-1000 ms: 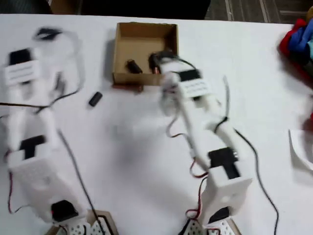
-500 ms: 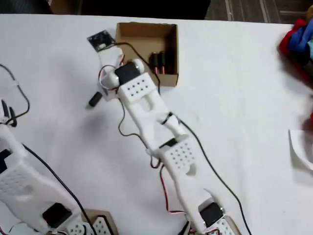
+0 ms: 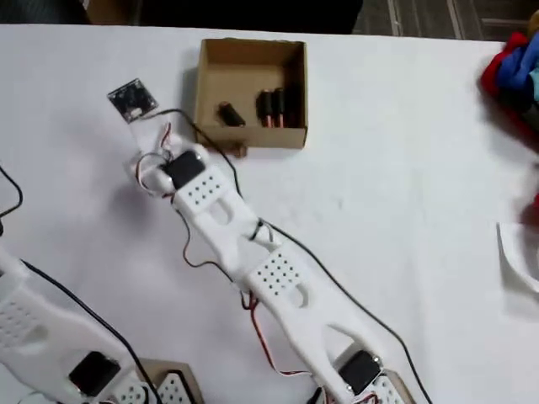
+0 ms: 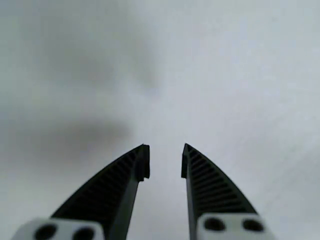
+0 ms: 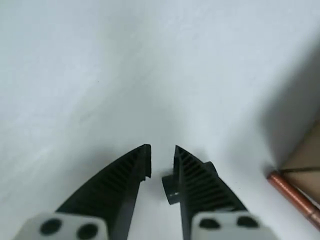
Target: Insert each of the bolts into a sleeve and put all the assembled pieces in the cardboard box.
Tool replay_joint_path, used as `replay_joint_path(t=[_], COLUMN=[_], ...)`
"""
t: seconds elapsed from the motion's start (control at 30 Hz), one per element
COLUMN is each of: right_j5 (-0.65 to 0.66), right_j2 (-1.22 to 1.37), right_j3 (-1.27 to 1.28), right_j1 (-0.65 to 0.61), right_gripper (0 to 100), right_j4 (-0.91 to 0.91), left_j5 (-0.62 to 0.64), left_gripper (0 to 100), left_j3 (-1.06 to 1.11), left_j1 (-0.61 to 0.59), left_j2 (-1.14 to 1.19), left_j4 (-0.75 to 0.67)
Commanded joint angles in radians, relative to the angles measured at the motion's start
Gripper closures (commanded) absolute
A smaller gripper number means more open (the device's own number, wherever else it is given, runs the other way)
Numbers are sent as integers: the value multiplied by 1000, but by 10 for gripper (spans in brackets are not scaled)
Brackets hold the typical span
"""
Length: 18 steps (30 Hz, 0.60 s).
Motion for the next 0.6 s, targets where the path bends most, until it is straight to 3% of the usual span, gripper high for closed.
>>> replay_joint_path(t=[0.0,0.1,0.2,0.57], right_j5=[58,161,184,189], right_j2=[31,76,73,-18], right_j3=[-44,-44,-57,-58], right_j1=[-8,-8,-7,76], right_gripper=[930,930,930,929], right_j4=[-81,-79,-7,503], left_j5=[0,0,0,5], left_gripper=[872,872,872,872], left_j3=[-16,-18,-13,-8], left_j1=[-34,-41,-31,58], left_j2=[-101,-164,-239,-338], left_j4=[8,6,5,2])
